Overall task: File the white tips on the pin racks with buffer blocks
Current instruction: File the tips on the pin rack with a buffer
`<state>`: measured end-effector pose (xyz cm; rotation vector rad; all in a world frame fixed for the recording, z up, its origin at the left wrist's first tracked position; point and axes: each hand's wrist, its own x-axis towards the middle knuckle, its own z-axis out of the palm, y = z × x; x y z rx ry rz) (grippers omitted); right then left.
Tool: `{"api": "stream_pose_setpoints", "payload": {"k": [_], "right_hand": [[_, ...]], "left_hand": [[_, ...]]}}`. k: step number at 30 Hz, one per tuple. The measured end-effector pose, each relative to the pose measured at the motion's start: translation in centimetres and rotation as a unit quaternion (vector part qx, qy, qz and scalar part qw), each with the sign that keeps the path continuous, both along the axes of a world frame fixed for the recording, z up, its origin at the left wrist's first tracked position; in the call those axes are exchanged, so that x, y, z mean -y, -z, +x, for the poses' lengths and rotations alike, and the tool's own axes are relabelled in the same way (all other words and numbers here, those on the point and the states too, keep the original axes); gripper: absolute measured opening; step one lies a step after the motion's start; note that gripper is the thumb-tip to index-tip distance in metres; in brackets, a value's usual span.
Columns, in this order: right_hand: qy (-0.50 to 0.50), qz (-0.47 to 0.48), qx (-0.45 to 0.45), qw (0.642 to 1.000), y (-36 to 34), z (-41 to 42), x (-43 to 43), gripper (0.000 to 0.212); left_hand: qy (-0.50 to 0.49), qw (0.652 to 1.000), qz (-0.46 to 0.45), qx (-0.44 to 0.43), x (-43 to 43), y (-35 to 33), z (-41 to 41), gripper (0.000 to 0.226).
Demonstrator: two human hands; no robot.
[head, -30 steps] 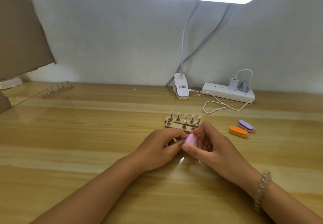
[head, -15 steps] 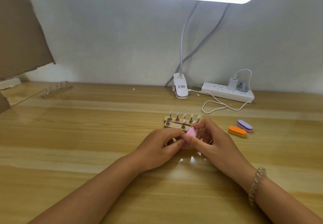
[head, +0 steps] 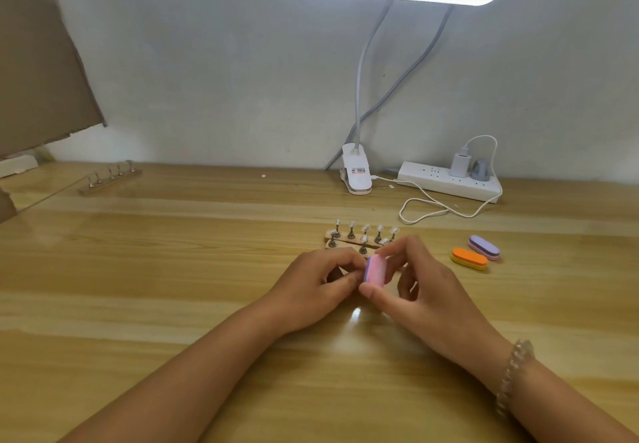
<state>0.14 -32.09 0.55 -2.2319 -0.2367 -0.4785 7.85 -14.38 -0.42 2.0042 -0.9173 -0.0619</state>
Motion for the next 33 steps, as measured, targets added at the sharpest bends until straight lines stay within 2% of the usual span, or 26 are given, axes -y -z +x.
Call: {"api": "stream_pose_setpoints", "payload": {"k": [2, 5, 7, 11, 16, 21, 25, 27, 30, 33], "right_hand": [[-0.002, -0.031, 0.007, 0.999, 0.0, 0.0, -0.1, 0.035], [0.034, 0.013, -0.001, 0.999, -0.1, 0.4, 0.3, 0.033], [0.047, -0.021, 0.013, 0.999, -0.1, 0.4, 0.3, 0.035], [0.012, -0.09, 0.021, 0.996, 0.1, -0.3, -0.1, 0.042], [0.061, -0.013, 0.005, 0.998, -0.2, 0.7, 0.3, 0.037], [0.011, -0.086, 0.006, 0.996, 0.1, -0.3, -0.1, 0.041], [0.063, -0.012, -0.003, 0.998, -0.3, 0.7, 0.3, 0.042], [0.072, -0.031, 0.004, 0.997, -0.2, 0.6, 0.3, 0.041], [0.029, -0.09, 0.008, 0.996, 0.3, -0.3, -0.1, 0.042], [0.045, -0.054, 0.001, 0.997, -0.1, 0.3, 0.0, 0.043]], "left_hand": [[0.0, 1.0, 0.016, 0.007, 0.0, 0.0, 0.0, 0.014], [-0.001, 1.0, 0.02, 0.011, 0.1, -0.2, -0.1, 0.013], [0.0, 1.0, 0.021, 0.01, 0.0, -0.1, -0.1, 0.013], [0.008, 1.0, 0.023, 0.001, -0.1, 0.0, 0.0, 0.018], [-0.004, 0.999, 0.028, 0.017, 0.0, 0.2, 0.3, 0.014], [0.008, 0.999, 0.031, 0.015, -0.1, 0.1, 0.2, 0.019], [-0.007, 0.999, 0.034, 0.024, 0.0, 0.2, 0.3, 0.015], [-0.007, 0.999, 0.035, 0.025, 0.0, 0.2, 0.3, 0.014], [0.003, 0.999, 0.039, 0.017, -0.1, 0.1, 0.2, 0.018], [-0.007, 0.998, 0.046, 0.029, -0.1, 0.1, 0.2, 0.017]]}}
